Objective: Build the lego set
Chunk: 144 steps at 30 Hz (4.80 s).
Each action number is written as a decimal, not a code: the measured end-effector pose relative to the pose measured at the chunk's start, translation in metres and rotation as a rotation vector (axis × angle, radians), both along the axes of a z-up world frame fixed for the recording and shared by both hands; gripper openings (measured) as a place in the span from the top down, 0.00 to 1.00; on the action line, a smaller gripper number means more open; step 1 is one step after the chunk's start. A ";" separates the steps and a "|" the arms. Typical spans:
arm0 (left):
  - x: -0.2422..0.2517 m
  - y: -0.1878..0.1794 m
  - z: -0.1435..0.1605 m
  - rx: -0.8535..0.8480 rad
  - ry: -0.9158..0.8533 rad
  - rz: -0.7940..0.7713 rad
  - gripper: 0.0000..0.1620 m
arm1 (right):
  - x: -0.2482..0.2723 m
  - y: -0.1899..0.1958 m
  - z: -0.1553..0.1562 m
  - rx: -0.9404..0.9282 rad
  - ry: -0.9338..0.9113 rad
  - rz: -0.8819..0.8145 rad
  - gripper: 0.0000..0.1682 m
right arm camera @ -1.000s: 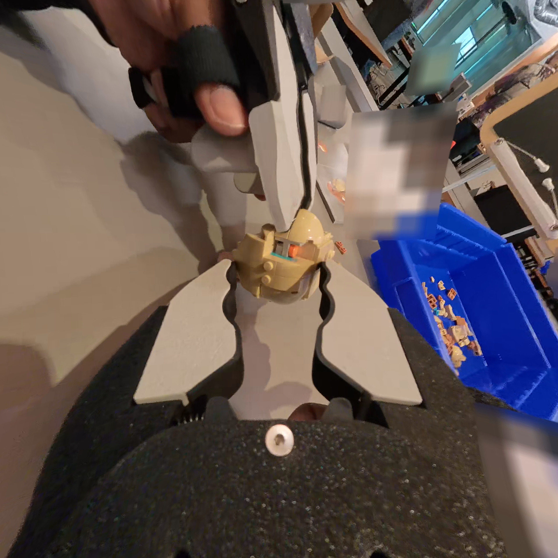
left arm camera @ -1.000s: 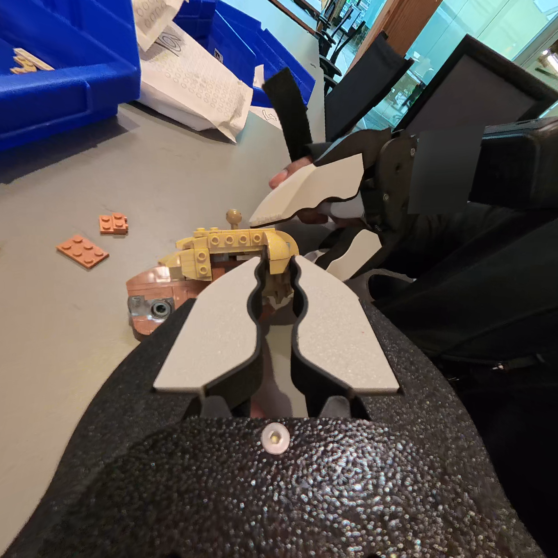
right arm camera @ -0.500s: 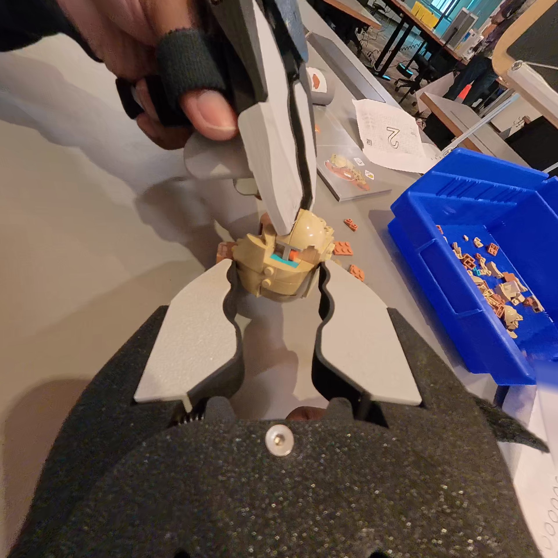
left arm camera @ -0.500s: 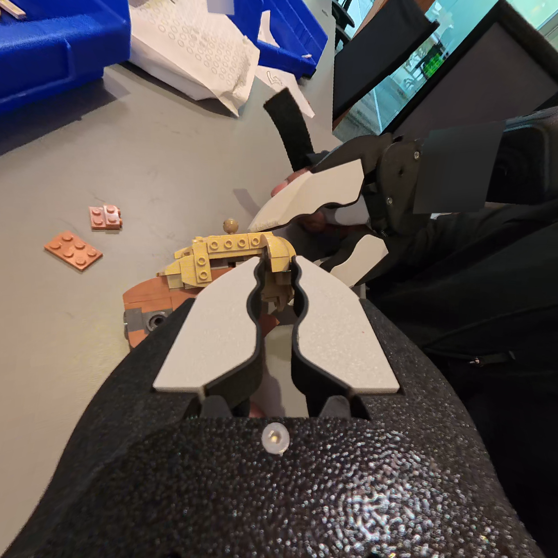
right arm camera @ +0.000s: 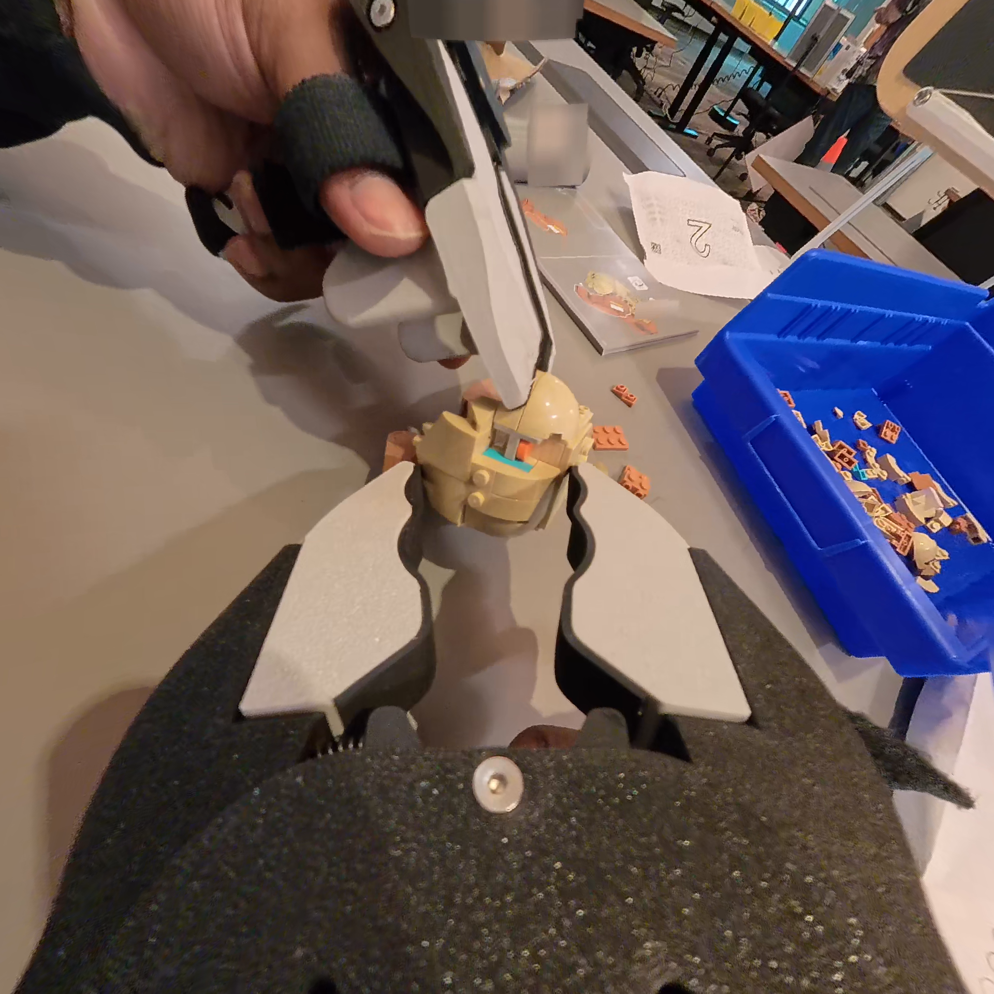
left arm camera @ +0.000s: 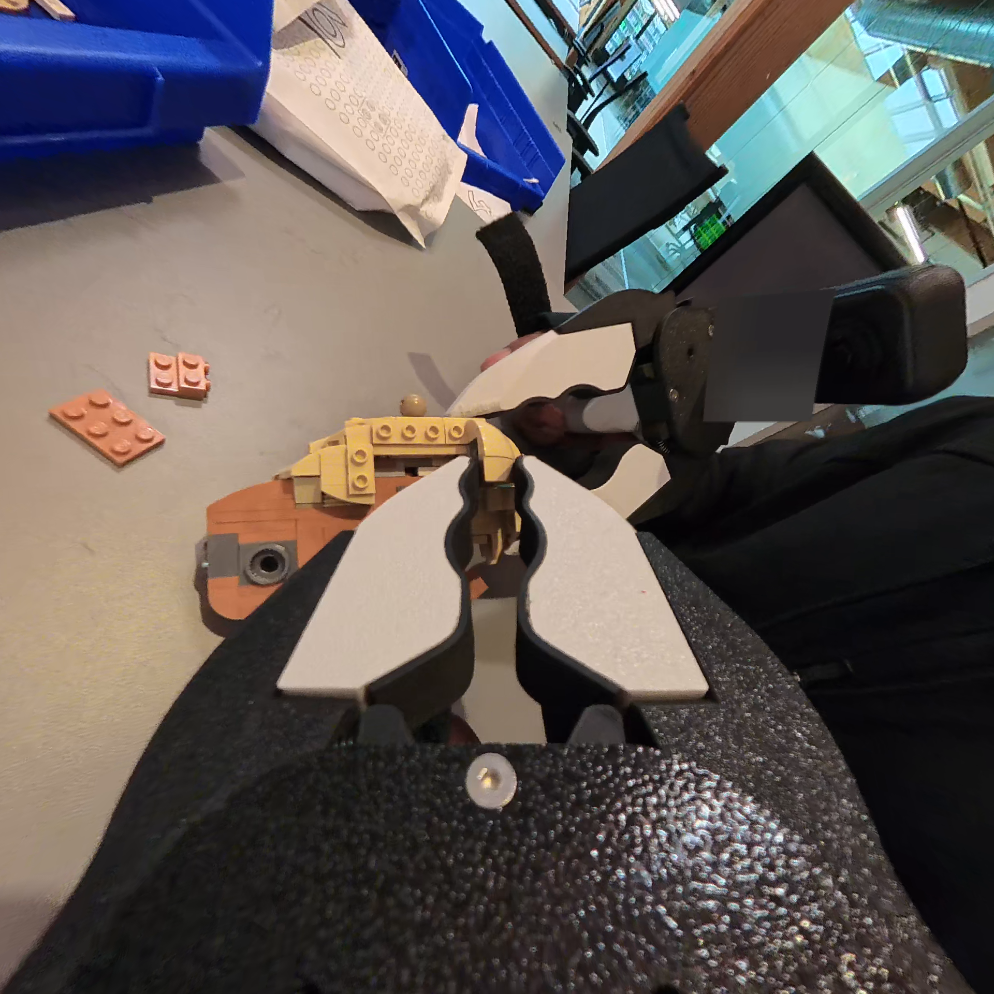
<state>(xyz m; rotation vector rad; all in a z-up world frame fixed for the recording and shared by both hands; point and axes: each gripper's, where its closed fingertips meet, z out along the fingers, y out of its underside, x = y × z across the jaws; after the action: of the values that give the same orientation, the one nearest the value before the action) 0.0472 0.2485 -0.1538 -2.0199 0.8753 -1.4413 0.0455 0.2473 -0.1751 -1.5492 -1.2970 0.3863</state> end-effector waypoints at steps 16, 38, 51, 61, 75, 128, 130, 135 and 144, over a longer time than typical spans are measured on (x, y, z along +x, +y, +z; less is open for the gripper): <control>0.007 0.002 -0.004 0.050 0.043 0.094 0.93 | 0.002 0.002 0.014 -0.180 0.183 -0.057 0.76; 0.000 -0.007 -0.015 0.051 0.071 0.056 0.95 | -0.005 -0.003 -0.001 -0.216 0.074 -0.018 0.81; -0.012 -0.002 0.001 0.219 0.062 0.049 0.96 | -0.005 -0.003 -0.005 -0.245 0.061 -0.013 0.92; -0.031 -0.009 -0.002 0.153 0.074 0.106 0.94 | -0.002 -0.003 0.001 -0.290 0.122 0.011 0.86; -0.053 -0.036 -0.017 0.258 0.182 0.192 0.88 | 0.001 0.009 -0.003 -0.356 0.106 0.009 0.78; -0.038 0.068 -0.019 1.468 0.888 -0.098 0.96 | -0.034 0.066 -0.014 -0.431 0.003 -0.049 0.83; -0.038 0.069 -0.018 1.503 0.917 -0.090 0.96 | -0.034 0.067 -0.014 -0.423 0.003 -0.054 0.83; -0.037 0.070 -0.015 1.592 0.992 -0.050 0.97 | -0.032 0.069 -0.012 -0.405 0.016 -0.077 0.83; -0.034 0.071 -0.007 1.722 1.112 0.130 0.97 | -0.028 0.072 -0.006 -0.377 0.037 -0.109 0.82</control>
<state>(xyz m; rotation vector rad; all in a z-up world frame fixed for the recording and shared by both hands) 0.0128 0.3191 -0.1610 -1.1070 1.4800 0.7461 0.0171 0.3191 -0.1806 -1.9078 -1.1487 0.6128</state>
